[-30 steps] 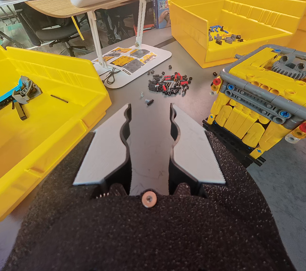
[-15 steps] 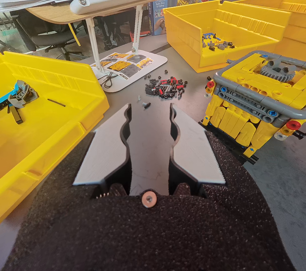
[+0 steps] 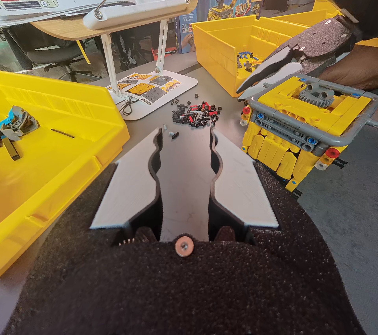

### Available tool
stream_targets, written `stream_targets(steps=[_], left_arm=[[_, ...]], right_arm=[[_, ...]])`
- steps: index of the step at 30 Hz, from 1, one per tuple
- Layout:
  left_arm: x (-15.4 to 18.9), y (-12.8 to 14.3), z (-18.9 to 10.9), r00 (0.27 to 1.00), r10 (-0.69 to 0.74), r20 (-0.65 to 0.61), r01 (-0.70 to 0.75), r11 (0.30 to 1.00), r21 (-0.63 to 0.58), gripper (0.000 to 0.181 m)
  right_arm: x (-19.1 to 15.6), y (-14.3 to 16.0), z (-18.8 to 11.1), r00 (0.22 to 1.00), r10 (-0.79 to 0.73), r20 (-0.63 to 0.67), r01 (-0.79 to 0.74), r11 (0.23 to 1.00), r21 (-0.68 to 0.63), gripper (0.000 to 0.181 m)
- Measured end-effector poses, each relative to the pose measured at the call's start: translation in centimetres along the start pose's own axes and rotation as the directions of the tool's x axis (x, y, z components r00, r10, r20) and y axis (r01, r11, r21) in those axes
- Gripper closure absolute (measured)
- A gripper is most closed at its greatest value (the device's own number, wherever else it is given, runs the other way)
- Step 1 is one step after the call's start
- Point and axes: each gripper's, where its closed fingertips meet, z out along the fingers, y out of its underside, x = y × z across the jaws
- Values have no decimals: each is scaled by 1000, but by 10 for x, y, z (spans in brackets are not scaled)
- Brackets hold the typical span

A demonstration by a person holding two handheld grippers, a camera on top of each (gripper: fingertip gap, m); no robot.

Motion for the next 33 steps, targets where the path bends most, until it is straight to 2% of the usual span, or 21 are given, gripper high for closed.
stream_targets(steps=[4,7,10,17,19,22,24,26,28,33], left_arm=[[1,0,0,1000,-5,-5,5,1000,0,136],[1,3,1,1000,-6,-4,6,1000,-10,136],[1,4,2,1000,-7,-2,7,1000,-14,136],[1,4,2,1000,-7,-4,7,1000,-14,136],[2,4,2,1000,-10,-7,9,1000,-15,136],[3,5,3,1000,-12,-13,12,1000,-20,136],[3,6,4,1000,-10,-14,9,1000,-24,136],[3,6,3,1000,-8,-10,7,1000,-23,136],[1,6,2,1000,-13,-5,12,1000,-21,136],[-4,8,3,999,-42,-2,42,999,-25,136]], right_arm=[[23,13,-6,996,-19,-89,16,999,-33,171],[31,15,-10,996,9,-90,-11,1000,-24,181],[45,19,-13,989,-23,-143,18,999,-38,181],[75,24,-15,980,37,-193,-42,999,-22,179],[63,6,-15,992,34,-121,-29,998,49,170],[16,-26,-12,993,-79,87,66,987,145,169],[-7,-23,0,966,-157,207,144,986,79,167],[-16,-11,18,936,-211,283,221,975,-2,165],[-32,-7,27,886,-260,384,283,959,-4,167],[-39,-11,48,831,-374,412,423,906,-30,171]])
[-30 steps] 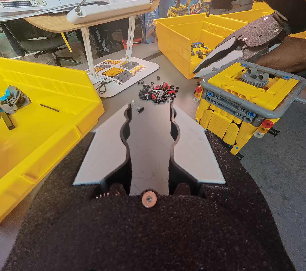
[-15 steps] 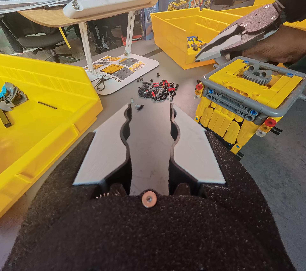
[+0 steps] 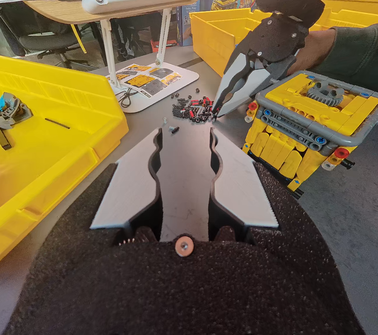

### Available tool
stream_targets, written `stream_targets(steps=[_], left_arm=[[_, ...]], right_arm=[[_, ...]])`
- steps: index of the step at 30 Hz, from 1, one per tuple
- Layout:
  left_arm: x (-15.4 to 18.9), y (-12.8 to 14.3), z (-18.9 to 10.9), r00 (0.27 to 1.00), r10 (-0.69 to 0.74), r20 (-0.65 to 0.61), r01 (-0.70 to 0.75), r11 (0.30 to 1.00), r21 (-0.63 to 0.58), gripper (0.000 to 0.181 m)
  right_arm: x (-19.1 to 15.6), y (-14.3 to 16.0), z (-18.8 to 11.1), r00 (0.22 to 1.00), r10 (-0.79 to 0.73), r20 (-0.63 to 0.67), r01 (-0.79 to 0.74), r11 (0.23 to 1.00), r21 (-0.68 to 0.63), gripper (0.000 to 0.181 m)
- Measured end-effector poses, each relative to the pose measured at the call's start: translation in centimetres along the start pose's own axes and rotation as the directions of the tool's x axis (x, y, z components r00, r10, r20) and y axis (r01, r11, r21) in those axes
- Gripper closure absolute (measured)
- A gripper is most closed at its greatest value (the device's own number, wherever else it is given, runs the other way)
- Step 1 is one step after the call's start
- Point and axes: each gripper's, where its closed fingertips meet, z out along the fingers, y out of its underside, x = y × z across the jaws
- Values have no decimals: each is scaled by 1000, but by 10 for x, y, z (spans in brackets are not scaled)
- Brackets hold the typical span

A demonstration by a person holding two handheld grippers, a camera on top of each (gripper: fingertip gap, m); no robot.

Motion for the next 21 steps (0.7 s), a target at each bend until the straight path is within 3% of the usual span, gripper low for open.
stream_targets(steps=[8,21], left_arm=[[0,1,0,1000,-6,-7,6,1000,-4,136],[0,0,0,1000,-16,-11,16,1000,0,136]], right_arm=[[15,-14,6,1000,21,5,-21,1000,8,174],[0,-18,21,995,-27,99,34,997,-69,170]])
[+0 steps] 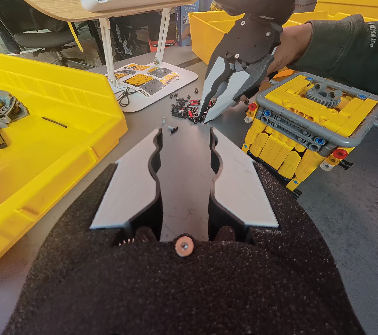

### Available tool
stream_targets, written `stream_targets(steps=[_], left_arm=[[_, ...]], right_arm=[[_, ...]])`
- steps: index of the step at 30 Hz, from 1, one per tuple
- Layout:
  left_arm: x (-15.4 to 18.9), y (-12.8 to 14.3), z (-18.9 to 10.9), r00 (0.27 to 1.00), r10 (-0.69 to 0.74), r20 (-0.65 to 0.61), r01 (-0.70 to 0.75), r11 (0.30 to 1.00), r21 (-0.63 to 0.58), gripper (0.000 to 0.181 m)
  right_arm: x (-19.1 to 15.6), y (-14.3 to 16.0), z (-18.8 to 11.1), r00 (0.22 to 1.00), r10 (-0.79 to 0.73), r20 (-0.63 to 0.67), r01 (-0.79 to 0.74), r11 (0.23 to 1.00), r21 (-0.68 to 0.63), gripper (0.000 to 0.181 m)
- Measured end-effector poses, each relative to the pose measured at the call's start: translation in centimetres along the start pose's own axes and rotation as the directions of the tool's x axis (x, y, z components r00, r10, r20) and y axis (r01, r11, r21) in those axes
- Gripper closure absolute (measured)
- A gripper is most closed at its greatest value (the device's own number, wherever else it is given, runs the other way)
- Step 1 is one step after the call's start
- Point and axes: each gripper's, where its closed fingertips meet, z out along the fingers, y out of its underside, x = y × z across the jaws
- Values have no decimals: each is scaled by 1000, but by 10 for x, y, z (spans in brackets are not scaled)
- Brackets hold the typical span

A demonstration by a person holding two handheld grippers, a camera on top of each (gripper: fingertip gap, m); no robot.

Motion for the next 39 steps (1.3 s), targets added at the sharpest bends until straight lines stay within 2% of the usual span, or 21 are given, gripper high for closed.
stream_targets(steps=[8,12,15,18,20,22,26,28,33,39], left_arm=[[1,0,0,1000,5,0,-5,1000,1,136],[0,-1,-1,1000,4,4,-4,1000,3,136],[1,-1,-1,1000,-2,-2,2,1000,6,136],[4,0,2,1000,4,-13,-4,1000,-4,136],[5,2,5,1000,15,-9,-15,1000,-22,136],[4,7,8,1000,19,-7,-19,998,-55,141],[-1,34,25,999,4,-41,-14,969,-246,146],[-3,40,36,997,-2,-72,-19,954,-300,148],[-13,47,70,992,44,-114,-84,921,-379,149],[-18,55,96,979,96,-182,-169,880,-444,160]], right_arm=[[-4,-2,-1,993,31,111,-30,999,-11,177],[-15,-25,-44,996,46,76,-57,986,154,177],[-40,12,-65,997,54,48,-56,997,49,176],[-68,50,-67,996,69,54,-67,997,-32,176],[-79,60,-64,995,81,55,-79,996,-35,176],[-84,68,-59,995,91,48,-89,995,-39,176],[-86,67,-58,989,141,44,-142,990,22,173],[-89,67,-61,989,143,36,-145,988,44,161],[-98,62,-93,984,172,-38,-163,971,176,161],[-125,82,-128,968,238,-85,-208,941,266,162]])
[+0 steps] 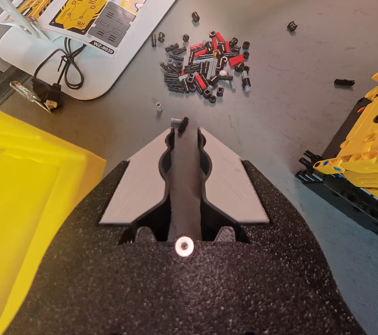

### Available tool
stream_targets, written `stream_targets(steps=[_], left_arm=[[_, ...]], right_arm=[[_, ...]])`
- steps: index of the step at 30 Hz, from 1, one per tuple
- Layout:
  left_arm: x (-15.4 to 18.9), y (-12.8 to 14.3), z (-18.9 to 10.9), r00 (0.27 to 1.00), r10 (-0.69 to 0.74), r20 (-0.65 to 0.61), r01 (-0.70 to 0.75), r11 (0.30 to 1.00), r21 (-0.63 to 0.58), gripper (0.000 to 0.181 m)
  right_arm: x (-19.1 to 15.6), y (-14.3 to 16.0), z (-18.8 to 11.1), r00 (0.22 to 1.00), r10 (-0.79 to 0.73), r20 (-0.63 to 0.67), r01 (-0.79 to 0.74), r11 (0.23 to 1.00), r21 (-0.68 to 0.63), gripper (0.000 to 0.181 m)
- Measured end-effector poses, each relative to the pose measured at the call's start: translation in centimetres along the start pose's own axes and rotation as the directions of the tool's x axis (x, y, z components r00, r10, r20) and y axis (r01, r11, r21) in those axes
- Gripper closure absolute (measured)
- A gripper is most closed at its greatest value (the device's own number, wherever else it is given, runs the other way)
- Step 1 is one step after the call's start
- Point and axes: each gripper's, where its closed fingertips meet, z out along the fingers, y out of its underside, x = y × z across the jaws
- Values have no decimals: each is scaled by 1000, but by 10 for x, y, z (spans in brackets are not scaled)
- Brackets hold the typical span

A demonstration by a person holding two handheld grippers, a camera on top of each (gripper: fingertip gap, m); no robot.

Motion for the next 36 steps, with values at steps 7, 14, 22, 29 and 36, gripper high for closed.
stream_targets(steps=[7,14,22,29,36], left_arm=[[3,0,8,999,15,-45,-16,999,-33,177],[36,5,-16,992,65,-109,-69,997,-32,178],[83,50,-67,995,24,-97,-33,995,-95,178],[97,61,-69,993,-29,-112,18,995,-100,178],[120,58,-81,979,34,-203,-48,997,-62,178]], right_arm=[[-10,19,-14,998,66,-22,-65,997,28,162],[3,4,5,997,52,-65,-50,998,27,163],[31,-3,60,979,179,-102,-188,978,-91,165],[31,-6,76,987,134,-92,-148,974,-171,171],[16,-4,62,1000,28,-8,-29,984,-173,177]])
